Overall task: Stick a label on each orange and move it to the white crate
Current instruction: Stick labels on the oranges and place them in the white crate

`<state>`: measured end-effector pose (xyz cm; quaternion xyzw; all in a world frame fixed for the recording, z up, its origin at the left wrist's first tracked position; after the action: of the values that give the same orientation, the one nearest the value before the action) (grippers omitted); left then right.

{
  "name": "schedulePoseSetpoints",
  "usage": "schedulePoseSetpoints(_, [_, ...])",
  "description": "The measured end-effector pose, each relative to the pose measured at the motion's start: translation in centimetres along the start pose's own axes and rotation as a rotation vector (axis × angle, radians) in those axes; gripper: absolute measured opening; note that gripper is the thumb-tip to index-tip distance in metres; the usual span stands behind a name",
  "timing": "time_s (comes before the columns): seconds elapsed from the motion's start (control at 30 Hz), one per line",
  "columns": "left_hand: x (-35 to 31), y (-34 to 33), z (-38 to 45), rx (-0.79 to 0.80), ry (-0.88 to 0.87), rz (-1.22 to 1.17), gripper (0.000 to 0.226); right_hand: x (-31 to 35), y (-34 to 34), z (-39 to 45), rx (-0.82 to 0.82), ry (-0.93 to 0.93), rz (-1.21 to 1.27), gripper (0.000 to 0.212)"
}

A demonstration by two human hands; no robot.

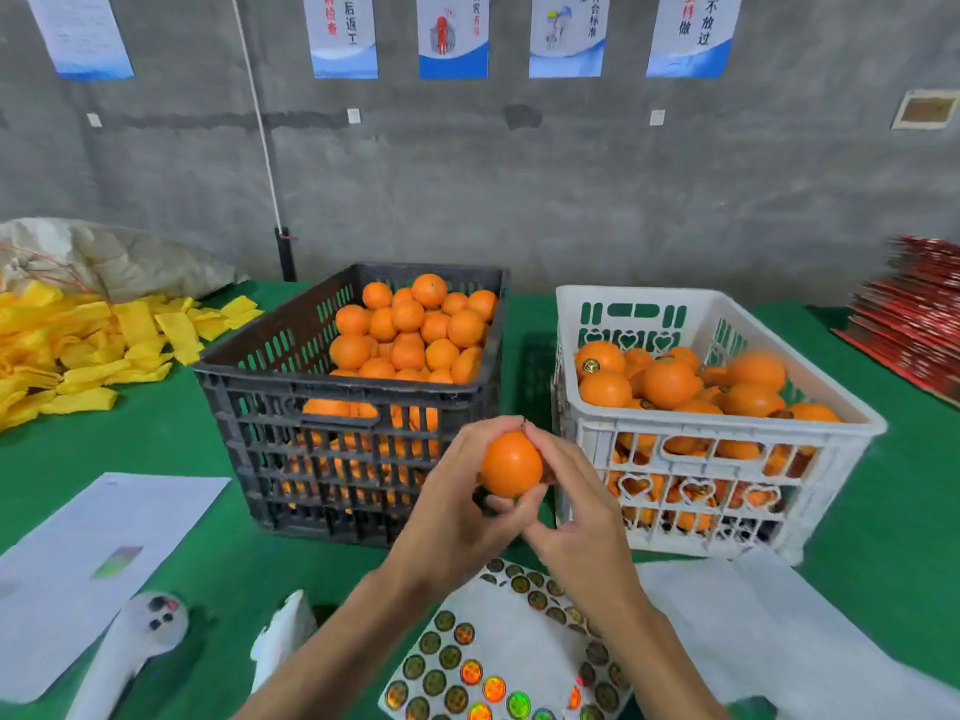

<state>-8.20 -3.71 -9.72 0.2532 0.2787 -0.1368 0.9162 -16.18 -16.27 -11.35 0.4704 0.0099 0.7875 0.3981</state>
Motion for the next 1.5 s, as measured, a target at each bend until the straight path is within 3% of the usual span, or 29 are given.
schedulePoseSetpoints(0.13, [3.3,-1.6,-5.6,0.069,0.189,-0.032,0.053,-5.7,-1.8,-5.6,0.243,-0.327,-0.354,0.070])
schedulePoseSetpoints(0.23, [5.3,-1.5,-8.4,0.056,0.371,-0.035,0.046,-8.5,-2.3,-8.7,0.474,-0.275,-0.625,0.085])
schedulePoseSetpoints(0.3, [5.9,-1.7,-9.5,0.060,0.459,-0.102,0.046,-9.3,-2.1,-8.9,0.552,-0.218,-0.648,0.077])
schedulePoseSetpoints(0.4, [6.1,-2.2,-10.3,0.121,0.526,-0.149,0.045,-9.4,-1.6,-7.7,0.539,-0.104,-0.678,0.051])
schedulePoseSetpoints(0.5, [6.3,-2.6,-11.2,0.153,0.592,-0.102,0.042,-9.2,-1.6,-6.9,0.427,-0.039,-0.811,0.037])
schedulePoseSetpoints(0.7, [5.0,-4.2,-12.8,-0.028,0.718,-0.147,0.032,-8.6,-2.6,-8.7,0.383,-0.027,-0.932,0.057])
schedulePoseSetpoints(0.83, [5.0,-4.6,-12.6,-0.009,0.848,-0.234,0.021,-10.0,-2.8,-8.4,0.591,-0.120,-0.720,0.050])
schedulePoseSetpoints(0.9, [5.1,-4.4,-11.6,-0.037,0.747,-0.161,0.025,-10.4,-2.8,-8.1,0.653,-0.212,-0.466,0.044])
schedulePoseSetpoints(1.0, [5.6,-4.9,-10.4,-0.023,0.621,-0.201,0.039,-10.3,-2.9,-7.9,0.626,-0.433,-0.162,0.056])
schedulePoseSetpoints(1.17, [7.0,-6.1,-11.6,-0.045,0.625,-0.215,0.035,-11.2,-1.8,-8.8,0.610,-0.343,-0.414,0.091])
schedulePoseSetpoints(1.33, [7.6,-6.2,-12.2,-0.128,0.651,-0.263,0.029,-11.0,-2.1,-9.7,0.621,-0.245,-0.473,0.077])
schedulePoseSetpoints(1.5, [8.4,-5.8,-12.6,-0.248,0.693,-0.412,0.039,-11.3,-2.4,-9.8,0.588,-0.263,-0.412,0.060])
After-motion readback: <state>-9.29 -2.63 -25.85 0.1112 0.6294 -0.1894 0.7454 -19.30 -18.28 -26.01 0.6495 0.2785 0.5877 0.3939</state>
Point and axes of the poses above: each hand's wrist, its own z-axis towards the middle knuckle, its own y-axis out of the back of the hand, x = y × z, the point moved 4 cm from there along z, towards the middle knuckle, and after that the axes turned 8 degrees about -y, right-handed, at the moved point
